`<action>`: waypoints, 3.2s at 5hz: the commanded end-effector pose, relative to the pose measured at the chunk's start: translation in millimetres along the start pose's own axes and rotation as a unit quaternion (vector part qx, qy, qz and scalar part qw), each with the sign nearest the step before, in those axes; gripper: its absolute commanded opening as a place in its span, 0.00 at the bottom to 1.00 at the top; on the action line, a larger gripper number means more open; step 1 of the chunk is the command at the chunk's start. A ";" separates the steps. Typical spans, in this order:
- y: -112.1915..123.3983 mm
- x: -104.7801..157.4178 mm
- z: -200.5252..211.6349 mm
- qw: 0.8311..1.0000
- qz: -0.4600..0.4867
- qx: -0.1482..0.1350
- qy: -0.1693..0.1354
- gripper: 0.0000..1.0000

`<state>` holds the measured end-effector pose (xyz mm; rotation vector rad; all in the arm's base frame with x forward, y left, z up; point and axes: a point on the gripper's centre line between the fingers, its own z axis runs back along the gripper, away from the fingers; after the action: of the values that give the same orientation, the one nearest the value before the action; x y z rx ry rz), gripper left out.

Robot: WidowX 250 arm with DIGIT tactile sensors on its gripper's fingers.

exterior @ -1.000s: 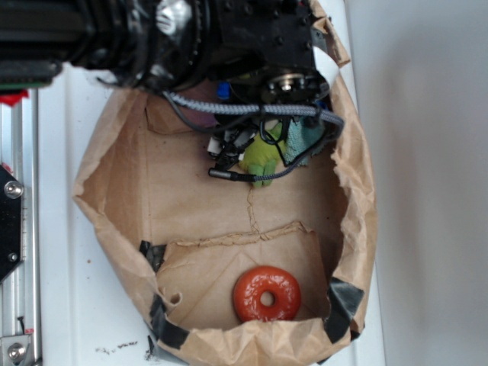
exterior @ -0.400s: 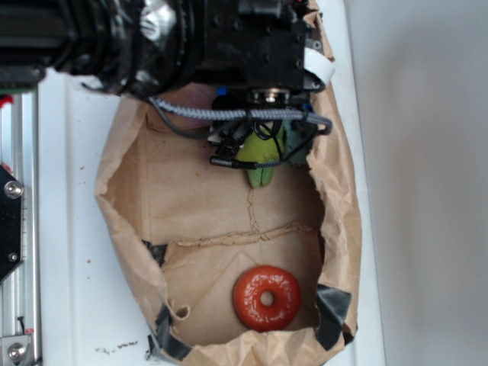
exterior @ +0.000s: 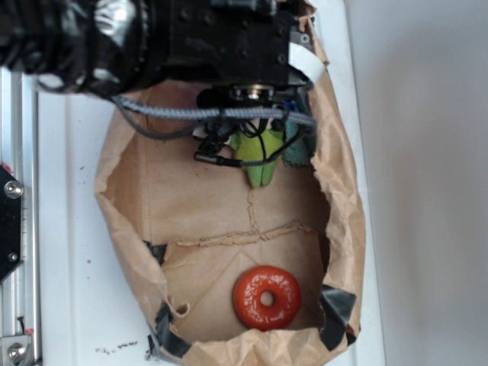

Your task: Grab the blue sponge.

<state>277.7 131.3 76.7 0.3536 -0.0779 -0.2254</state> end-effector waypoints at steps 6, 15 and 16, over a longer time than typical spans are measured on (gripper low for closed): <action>33.5 14.0 29.7 0.997 0.067 -0.045 -0.016 1.00; -16.1 11.8 -25.0 0.995 0.050 0.048 -0.069 1.00; -18.0 14.4 -26.7 0.995 0.053 0.046 -0.069 1.00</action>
<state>286.3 125.2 41.2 0.4218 -0.2242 -0.1466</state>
